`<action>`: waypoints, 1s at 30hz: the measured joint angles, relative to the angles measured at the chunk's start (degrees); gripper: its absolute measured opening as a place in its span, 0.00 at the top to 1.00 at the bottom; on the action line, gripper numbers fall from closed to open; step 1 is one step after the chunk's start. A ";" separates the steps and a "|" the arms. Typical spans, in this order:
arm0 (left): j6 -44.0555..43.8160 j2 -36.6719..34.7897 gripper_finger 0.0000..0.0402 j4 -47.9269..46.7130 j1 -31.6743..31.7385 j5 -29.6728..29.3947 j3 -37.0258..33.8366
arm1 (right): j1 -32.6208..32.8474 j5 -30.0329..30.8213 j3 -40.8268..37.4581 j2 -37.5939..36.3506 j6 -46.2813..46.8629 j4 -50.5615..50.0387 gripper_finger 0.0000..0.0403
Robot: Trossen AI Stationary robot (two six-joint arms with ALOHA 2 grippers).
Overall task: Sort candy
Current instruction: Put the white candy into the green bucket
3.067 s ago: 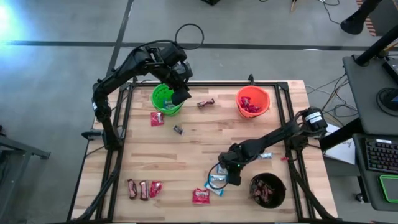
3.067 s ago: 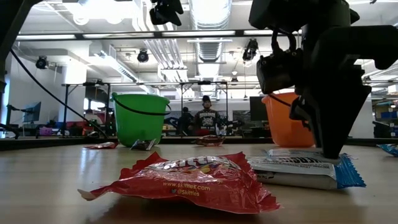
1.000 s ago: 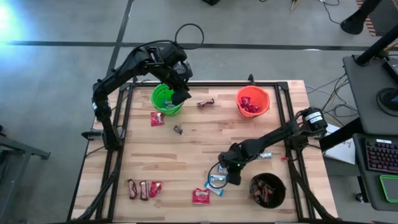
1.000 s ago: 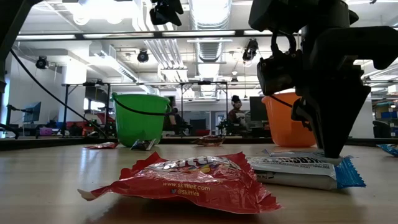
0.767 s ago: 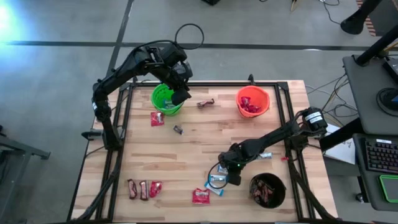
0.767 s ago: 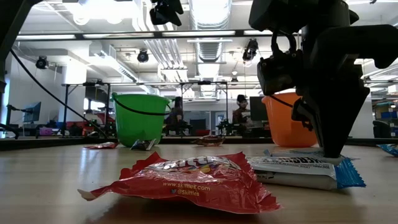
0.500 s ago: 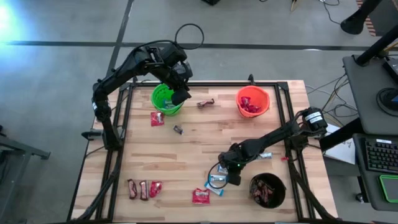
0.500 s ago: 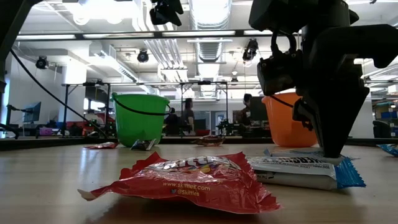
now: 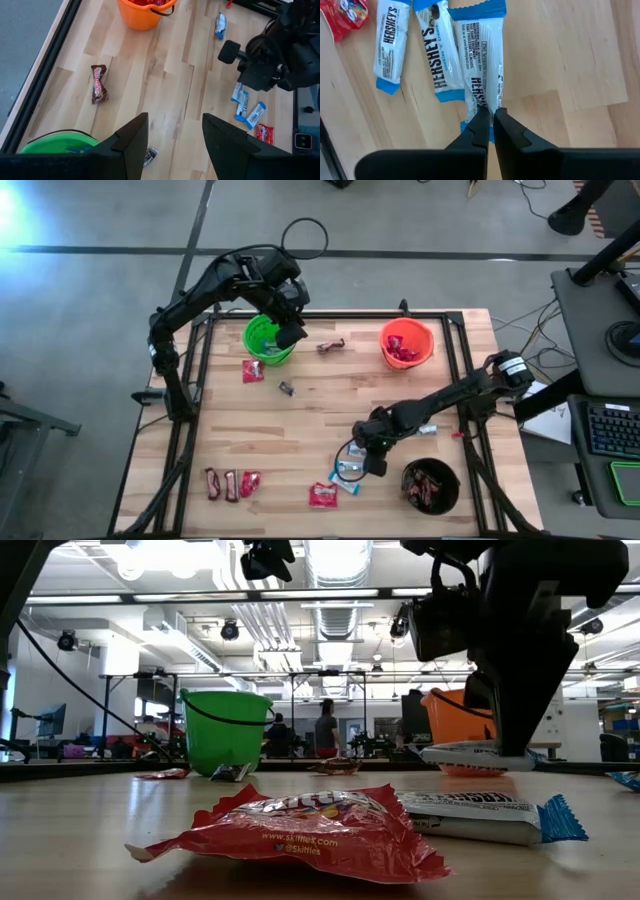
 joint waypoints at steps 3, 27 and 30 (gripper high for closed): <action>-0.01 0.00 0.58 0.00 0.00 0.00 0.00 | 0.00 0.58 0.21 -0.34 0.00 -0.69 0.98; -3.27 0.00 0.58 0.99 -2.68 8.37 -0.11 | -2.81 14.94 12.43 -7.37 -3.75 -12.44 0.98; -3.27 0.00 0.58 1.13 -3.44 8.52 -0.11 | -4.28 17.15 14.96 -7.61 -5.80 -14.47 0.98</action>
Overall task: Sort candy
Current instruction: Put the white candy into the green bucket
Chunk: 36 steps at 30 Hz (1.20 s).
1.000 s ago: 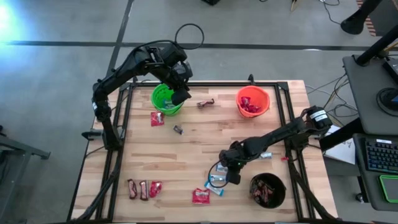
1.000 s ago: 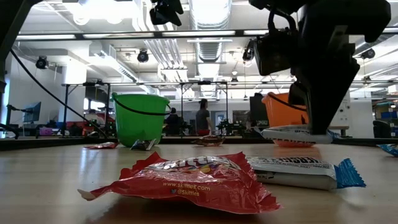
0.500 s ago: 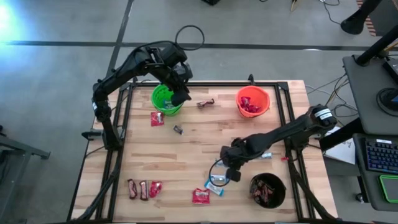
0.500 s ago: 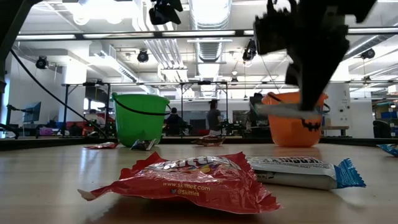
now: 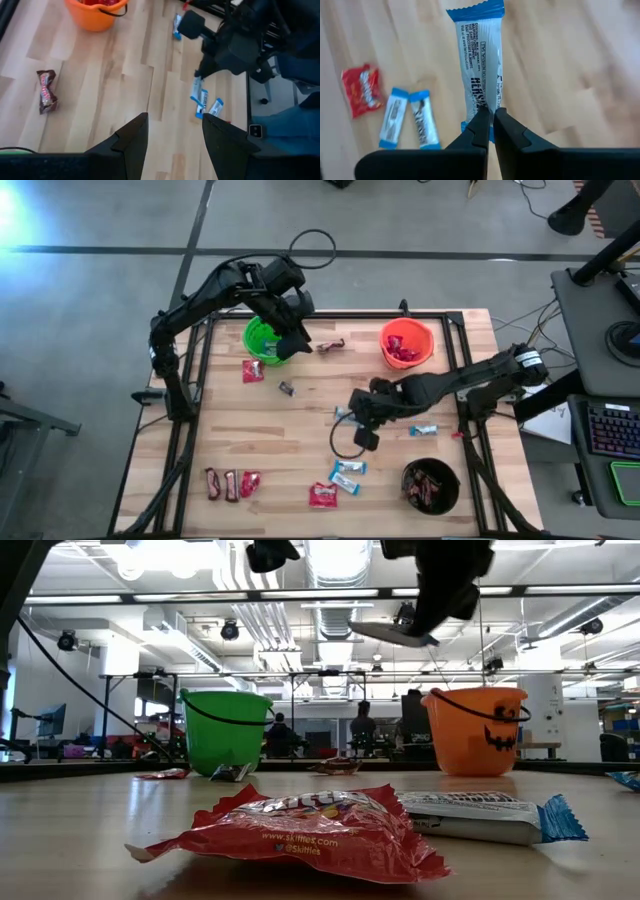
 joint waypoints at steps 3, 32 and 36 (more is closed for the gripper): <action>-0.15 0.01 0.58 0.42 -0.74 0.06 0.00 | -1.46 1.33 2.62 -0.01 -1.55 -0.97 0.98; -1.09 3.82 0.58 12.01 -4.56 10.05 -13.46 | -9.01 8.26 13.81 -0.01 -8.98 -6.38 0.98; -1.36 3.82 0.58 12.74 -4.64 9.85 -13.62 | -8.97 8.20 13.79 -0.01 -8.85 -6.46 0.98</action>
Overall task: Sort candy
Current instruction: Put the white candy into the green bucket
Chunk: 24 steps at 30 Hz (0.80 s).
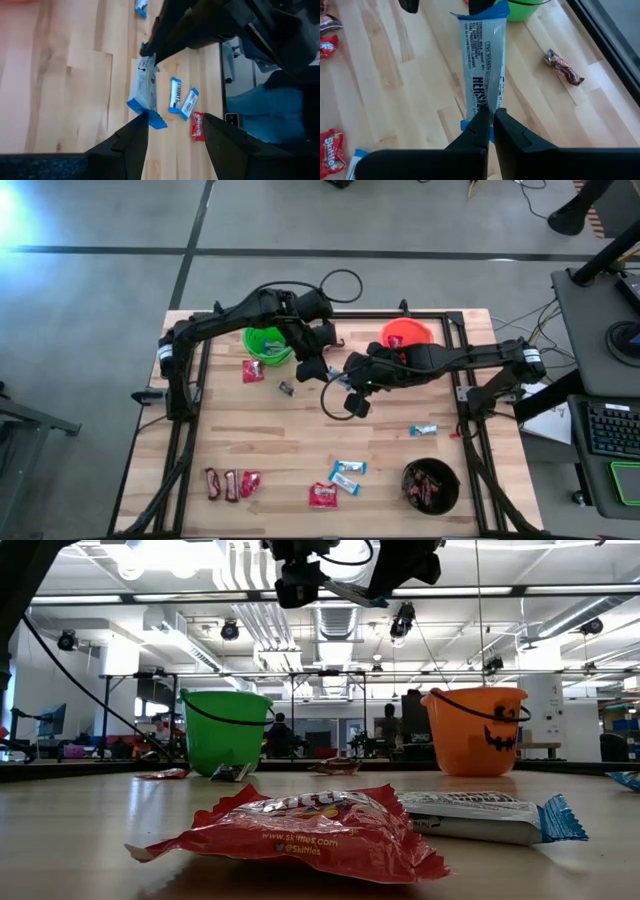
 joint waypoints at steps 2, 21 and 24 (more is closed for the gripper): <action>-0.60 -0.02 0.58 0.07 0.02 -1.47 -0.08 | 0.03 -0.01 0.00 0.00 0.07 0.02 0.98; -1.85 0.40 0.58 -0.16 0.21 -3.34 -0.26 | 1.40 -0.07 0.39 0.00 0.70 -0.98 0.98; -1.87 0.55 0.58 -0.10 0.19 -3.21 -0.26 | 1.40 -0.07 1.29 -0.06 0.60 -0.67 0.98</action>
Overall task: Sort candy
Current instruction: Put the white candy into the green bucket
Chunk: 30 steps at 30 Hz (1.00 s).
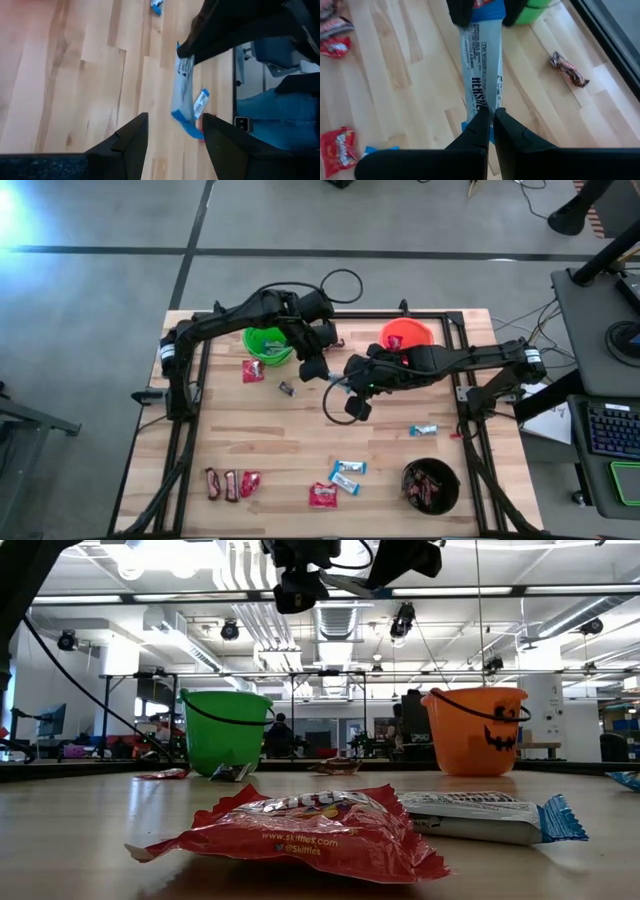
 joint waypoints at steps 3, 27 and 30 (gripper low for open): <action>-0.36 0.04 0.58 1.95 -0.04 1.91 0.00 | 0.00 0.00 0.66 -0.01 -0.58 0.11 0.98; -1.66 0.08 0.58 3.67 -0.30 4.84 -0.71 | -0.02 1.53 0.83 -0.66 -1.01 1.49 0.98; -1.55 0.08 0.58 3.62 -0.28 4.61 -1.38 | -0.02 1.53 0.83 -0.78 -1.01 2.19 0.98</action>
